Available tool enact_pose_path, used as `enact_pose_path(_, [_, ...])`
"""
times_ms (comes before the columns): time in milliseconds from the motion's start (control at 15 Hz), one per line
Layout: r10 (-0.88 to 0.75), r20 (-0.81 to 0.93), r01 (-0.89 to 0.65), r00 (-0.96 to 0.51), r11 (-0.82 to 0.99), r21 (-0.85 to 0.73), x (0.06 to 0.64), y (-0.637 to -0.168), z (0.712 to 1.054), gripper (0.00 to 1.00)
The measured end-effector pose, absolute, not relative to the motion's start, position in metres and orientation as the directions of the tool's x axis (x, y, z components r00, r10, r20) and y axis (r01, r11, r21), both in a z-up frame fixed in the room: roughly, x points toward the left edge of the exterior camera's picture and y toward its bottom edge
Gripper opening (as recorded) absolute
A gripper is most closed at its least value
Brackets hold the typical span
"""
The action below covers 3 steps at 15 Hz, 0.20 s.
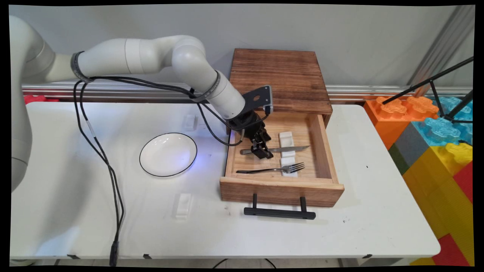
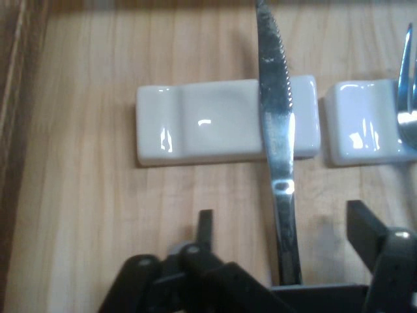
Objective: Place the picked object into the drawer
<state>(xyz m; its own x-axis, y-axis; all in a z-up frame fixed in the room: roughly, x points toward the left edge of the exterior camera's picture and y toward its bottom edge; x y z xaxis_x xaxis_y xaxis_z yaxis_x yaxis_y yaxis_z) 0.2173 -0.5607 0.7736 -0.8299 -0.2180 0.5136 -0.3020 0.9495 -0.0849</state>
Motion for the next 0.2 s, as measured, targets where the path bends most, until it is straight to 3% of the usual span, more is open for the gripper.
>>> enact_pose_path(200, [-0.216, 0.519, -0.303, -0.827, 0.949, -0.087, 0.2159, -0.5616, 0.7812, 1.0])
